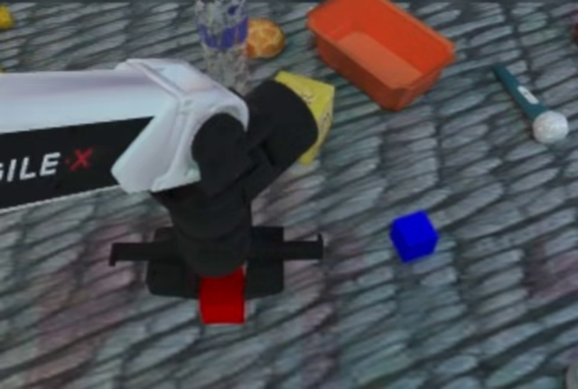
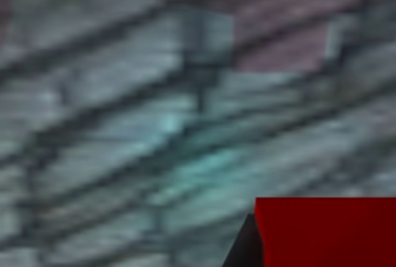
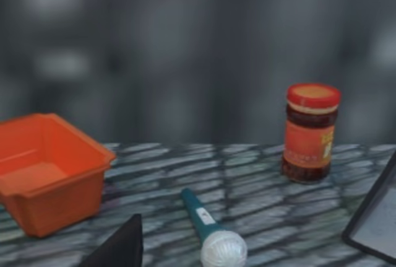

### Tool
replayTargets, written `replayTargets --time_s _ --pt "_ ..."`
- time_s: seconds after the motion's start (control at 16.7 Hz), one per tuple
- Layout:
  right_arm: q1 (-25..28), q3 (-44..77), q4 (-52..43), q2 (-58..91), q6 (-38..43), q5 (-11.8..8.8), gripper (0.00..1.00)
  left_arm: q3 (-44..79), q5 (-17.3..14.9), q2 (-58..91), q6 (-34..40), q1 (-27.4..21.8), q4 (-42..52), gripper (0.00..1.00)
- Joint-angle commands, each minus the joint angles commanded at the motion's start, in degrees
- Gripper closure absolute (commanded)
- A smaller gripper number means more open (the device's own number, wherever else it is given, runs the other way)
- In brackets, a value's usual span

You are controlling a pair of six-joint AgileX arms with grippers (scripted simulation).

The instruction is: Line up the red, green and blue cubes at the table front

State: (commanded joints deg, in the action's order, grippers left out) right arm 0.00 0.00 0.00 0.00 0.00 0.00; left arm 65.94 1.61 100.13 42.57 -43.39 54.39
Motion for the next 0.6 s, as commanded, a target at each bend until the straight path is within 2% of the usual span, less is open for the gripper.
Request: replayTargets --time_s 0.42,0.6 --pt "0.0 0.0 0.0 0.0 0.0 0.0 0.0 -7.8 0.0 5.5 0.1 -0.1 -13.6 1.0" --pt "0.0 0.0 0.0 0.0 0.0 0.0 0.0 -8.8 0.0 6.3 0.1 -0.1 -15.1 1.0"
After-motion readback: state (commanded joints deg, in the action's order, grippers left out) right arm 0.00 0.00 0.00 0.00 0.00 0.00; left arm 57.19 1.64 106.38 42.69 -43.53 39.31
